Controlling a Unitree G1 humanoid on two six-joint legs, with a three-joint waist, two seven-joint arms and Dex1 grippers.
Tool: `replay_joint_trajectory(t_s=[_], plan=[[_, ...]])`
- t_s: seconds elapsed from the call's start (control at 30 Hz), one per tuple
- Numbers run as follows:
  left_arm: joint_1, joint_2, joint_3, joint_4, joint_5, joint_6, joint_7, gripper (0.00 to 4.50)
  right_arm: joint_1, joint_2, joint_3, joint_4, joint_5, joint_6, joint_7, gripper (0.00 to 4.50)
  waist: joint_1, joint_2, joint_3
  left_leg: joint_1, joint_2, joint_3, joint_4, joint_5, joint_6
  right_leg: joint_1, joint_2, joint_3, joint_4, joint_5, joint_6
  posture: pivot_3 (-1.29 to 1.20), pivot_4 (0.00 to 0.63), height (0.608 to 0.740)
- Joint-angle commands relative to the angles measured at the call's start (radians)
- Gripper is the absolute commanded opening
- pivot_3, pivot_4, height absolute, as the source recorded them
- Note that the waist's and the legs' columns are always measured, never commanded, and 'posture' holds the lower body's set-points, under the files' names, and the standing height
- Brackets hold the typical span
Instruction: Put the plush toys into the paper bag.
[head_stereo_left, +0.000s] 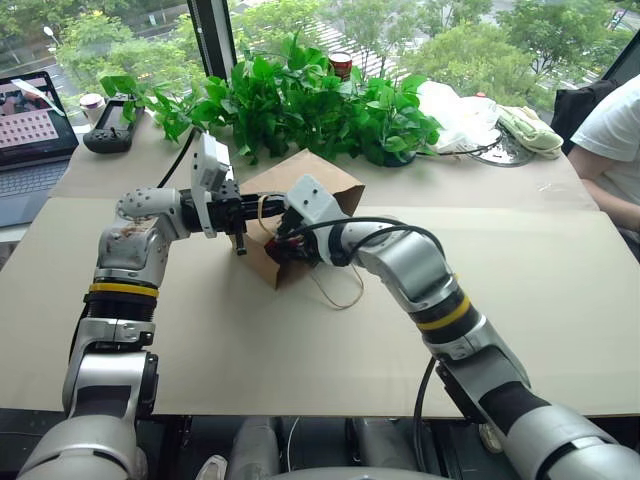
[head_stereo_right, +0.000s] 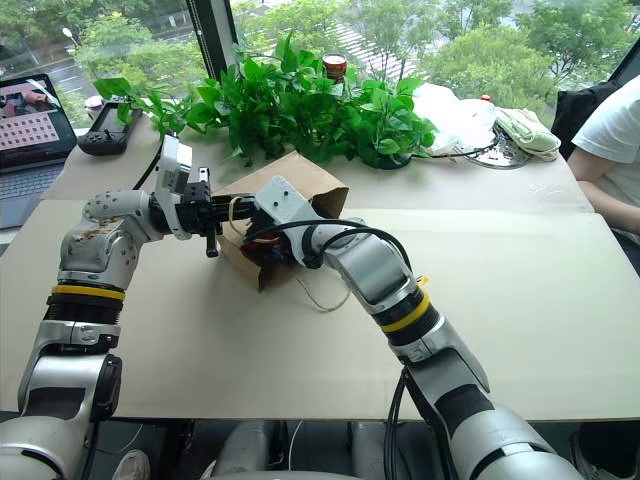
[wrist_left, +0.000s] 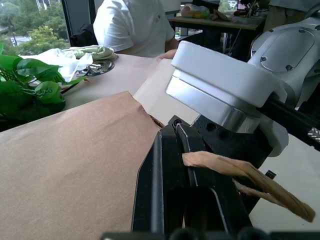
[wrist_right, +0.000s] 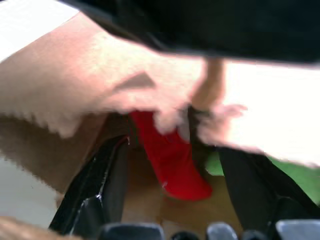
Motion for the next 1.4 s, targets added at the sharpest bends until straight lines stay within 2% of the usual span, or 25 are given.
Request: replay_joint_trajectory(t_s=[0.03,0.23,0.63,0.73,0.83,0.87,0.9,0.93,1.1,1.23,1.4], plan=[[-0.017,0.005,0.010,-0.032,-0.006,0.012,0.001,0.00,0.071,-0.079,-0.057,-0.221,0.053,0.107,0.033,2.90,0.001,0.000,0.000,0.000,0.000,0.000,0.000,0.000,0.000,0.000,0.000,0.000,0.000,0.000,0.000,0.00,0.150,0.740],[-0.015,0.004,0.013,-0.029,-0.004,0.013,0.002,0.00,0.203,-0.147,-0.063,-0.371,0.077,0.223,0.001,2.90,0.001,0.000,0.000,0.000,0.000,-0.001,0.000,0.000,0.000,0.000,0.000,0.000,-0.001,0.000,0.000,0.00,0.150,0.740],[-0.026,0.000,0.013,-0.012,0.003,0.005,-0.002,0.00,0.289,-0.086,0.016,-0.250,0.047,0.163,-0.083,2.90,0.002,0.000,0.000,0.002,-0.001,-0.001,0.000,0.002,0.000,0.001,0.000,0.001,-0.001,0.000,0.000,0.00,0.150,0.740],[-0.026,0.002,0.014,-0.013,0.002,0.006,-0.002,0.00,0.305,-0.084,0.040,-0.224,0.041,0.146,-0.086,2.20,0.002,0.000,0.000,0.001,-0.001,-0.002,0.000,0.002,0.000,0.001,0.000,0.001,-0.001,0.000,0.000,0.00,0.150,0.740],[-0.025,0.003,0.015,-0.015,0.002,0.007,-0.002,0.00,0.319,-0.085,0.051,-0.220,0.047,0.139,-0.077,1.14,0.000,0.000,0.000,0.002,-0.001,-0.002,0.000,0.002,0.000,0.001,0.000,0.001,-0.001,0.000,0.000,0.00,0.150,0.740],[-0.025,0.004,0.015,-0.015,0.002,0.007,-0.002,0.00,0.324,-0.084,0.052,-0.221,0.048,0.138,-0.075,0.95,-0.001,0.000,0.000,0.002,-0.001,-0.002,0.000,0.002,0.000,0.001,0.001,0.001,-0.001,0.000,0.000,0.00,0.150,0.740],[-0.025,0.004,0.015,-0.014,0.002,0.006,-0.001,0.00,0.327,-0.084,0.054,-0.222,0.049,0.136,-0.072,0.37,-0.001,0.000,0.000,0.002,-0.001,-0.002,0.000,0.002,0.000,0.001,0.001,0.001,-0.001,0.000,0.000,0.00,0.150,0.740],[-0.025,0.004,0.016,-0.014,0.002,0.006,-0.001,0.00,0.329,-0.084,0.054,-0.221,0.048,0.134,-0.072,0.15,-0.002,0.000,0.000,0.002,-0.001,-0.002,0.000,0.002,0.000,0.001,0.001,0.001,-0.001,0.000,0.000,0.00,0.150,0.740],[-0.025,0.003,0.016,-0.010,0.004,0.002,-0.001,0.00,0.325,-0.082,0.042,-0.214,0.041,0.117,-0.079,0.07,-0.002,0.000,0.000,0.002,-0.001,-0.002,0.000,0.002,0.000,0.001,0.001,0.001,-0.001,0.000,0.000,0.00,0.150,0.740],[-0.026,0.000,0.020,-0.007,0.003,0.000,0.002,0.00,0.301,-0.076,-0.033,-0.249,0.043,0.081,-0.093,0.07,-0.002,0.000,0.000,0.002,-0.001,-0.002,0.000,0.002,0.000,0.001,0.001,0.001,-0.001,0.000,0.000,0.00,0.150,0.740],[-0.039,-0.017,0.031,0.014,-0.003,-0.013,0.016,0.00,0.267,-0.119,-0.124,-0.345,0.057,0.056,-0.074,0.07,0.003,0.000,0.000,0.001,-0.001,-0.002,0.000,0.002,0.000,0.001,0.000,0.001,-0.001,0.000,0.000,0.00,0.150,0.740]])
